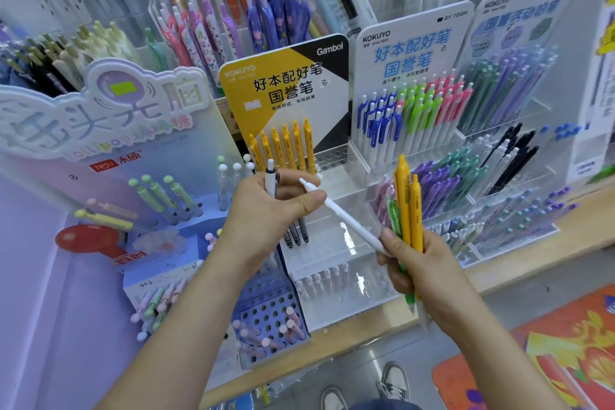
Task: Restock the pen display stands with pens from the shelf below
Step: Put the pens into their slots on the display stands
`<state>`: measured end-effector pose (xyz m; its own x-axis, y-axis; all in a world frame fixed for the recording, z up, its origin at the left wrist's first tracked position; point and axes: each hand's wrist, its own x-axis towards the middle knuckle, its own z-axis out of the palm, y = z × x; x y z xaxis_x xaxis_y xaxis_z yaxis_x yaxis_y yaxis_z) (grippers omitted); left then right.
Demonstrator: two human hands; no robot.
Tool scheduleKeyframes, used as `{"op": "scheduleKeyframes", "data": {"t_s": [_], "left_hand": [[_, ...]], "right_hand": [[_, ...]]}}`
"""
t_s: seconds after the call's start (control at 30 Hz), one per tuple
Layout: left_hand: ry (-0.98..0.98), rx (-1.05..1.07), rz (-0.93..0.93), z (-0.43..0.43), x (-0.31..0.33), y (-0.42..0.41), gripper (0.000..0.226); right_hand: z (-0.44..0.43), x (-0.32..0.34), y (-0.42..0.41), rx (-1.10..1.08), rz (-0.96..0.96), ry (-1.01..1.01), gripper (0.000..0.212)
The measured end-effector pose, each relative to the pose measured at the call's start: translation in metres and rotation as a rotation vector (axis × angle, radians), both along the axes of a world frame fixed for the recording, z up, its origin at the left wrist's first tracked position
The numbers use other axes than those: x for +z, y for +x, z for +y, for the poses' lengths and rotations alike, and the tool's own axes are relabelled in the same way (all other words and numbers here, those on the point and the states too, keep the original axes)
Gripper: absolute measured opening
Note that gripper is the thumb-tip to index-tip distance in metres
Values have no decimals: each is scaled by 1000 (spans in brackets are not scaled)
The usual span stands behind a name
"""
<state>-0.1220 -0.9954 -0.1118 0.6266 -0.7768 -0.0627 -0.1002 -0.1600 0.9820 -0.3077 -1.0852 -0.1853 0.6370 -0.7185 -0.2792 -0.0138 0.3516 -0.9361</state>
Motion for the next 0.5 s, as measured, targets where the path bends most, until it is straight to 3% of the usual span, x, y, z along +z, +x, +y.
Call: {"op": "scheduleKeyframes", "data": {"t_s": [0.2,0.37,0.5], "left_hand": [[153,-67,-332,-1,-26,-9,20],[264,-147,-546,-8,-62,-26,14],[321,-188,-599,-14,-85,-32,18]], "right_hand": [[-21,-13,-30,-262,66,-6,21],[-17,-21,-39,-294,53,7,18],[-10,-27,-40,-310,62,29,24]]}}
